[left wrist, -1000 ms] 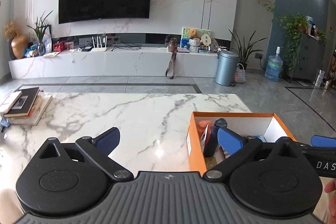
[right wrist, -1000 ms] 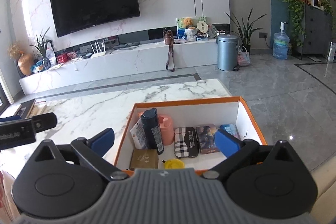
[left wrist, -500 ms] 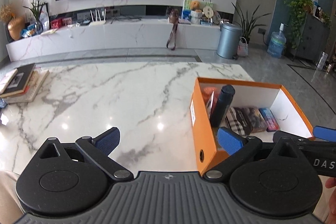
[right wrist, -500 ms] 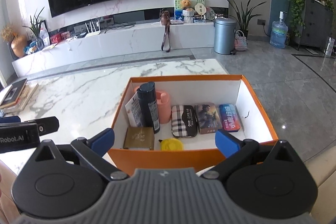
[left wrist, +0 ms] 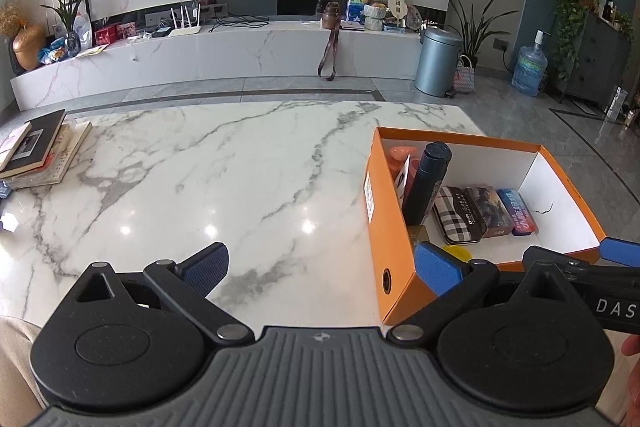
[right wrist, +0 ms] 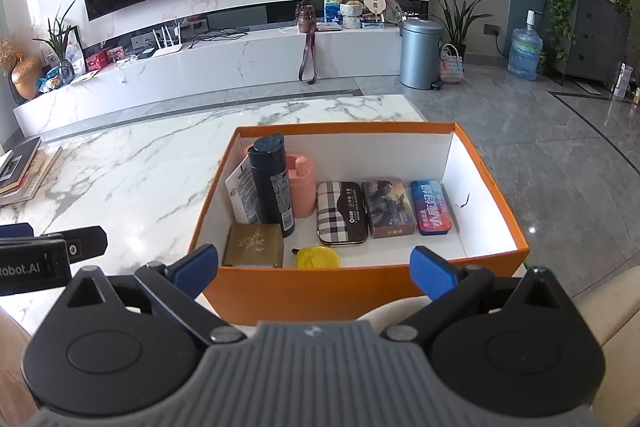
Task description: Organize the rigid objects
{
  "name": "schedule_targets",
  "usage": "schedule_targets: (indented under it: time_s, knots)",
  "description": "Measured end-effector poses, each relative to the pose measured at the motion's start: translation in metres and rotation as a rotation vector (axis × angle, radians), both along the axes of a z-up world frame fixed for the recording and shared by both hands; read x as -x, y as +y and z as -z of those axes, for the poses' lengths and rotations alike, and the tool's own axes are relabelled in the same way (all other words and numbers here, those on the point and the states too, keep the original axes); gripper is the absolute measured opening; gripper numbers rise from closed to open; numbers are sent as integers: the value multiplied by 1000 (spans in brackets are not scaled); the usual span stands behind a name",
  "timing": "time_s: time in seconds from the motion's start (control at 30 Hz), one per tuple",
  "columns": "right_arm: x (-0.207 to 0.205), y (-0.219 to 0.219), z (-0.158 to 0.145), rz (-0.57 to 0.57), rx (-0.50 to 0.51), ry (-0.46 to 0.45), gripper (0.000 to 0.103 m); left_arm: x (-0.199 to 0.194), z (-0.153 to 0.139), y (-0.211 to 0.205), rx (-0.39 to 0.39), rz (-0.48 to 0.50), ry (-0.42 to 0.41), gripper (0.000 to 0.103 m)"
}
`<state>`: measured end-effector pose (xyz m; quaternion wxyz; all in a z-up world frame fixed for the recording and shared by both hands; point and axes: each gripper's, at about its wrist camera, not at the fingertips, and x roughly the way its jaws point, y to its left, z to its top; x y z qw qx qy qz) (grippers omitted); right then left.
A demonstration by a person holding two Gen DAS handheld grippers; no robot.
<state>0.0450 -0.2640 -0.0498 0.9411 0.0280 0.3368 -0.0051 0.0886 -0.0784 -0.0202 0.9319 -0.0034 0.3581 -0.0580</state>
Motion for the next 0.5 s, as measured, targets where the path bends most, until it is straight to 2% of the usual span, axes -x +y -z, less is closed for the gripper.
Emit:
schedule_targets:
  time_s: [0.5]
  knots:
    - [1, 1, 0, -6, 1, 1, 101, 1, -2, -1, -13, -6, -5, 103]
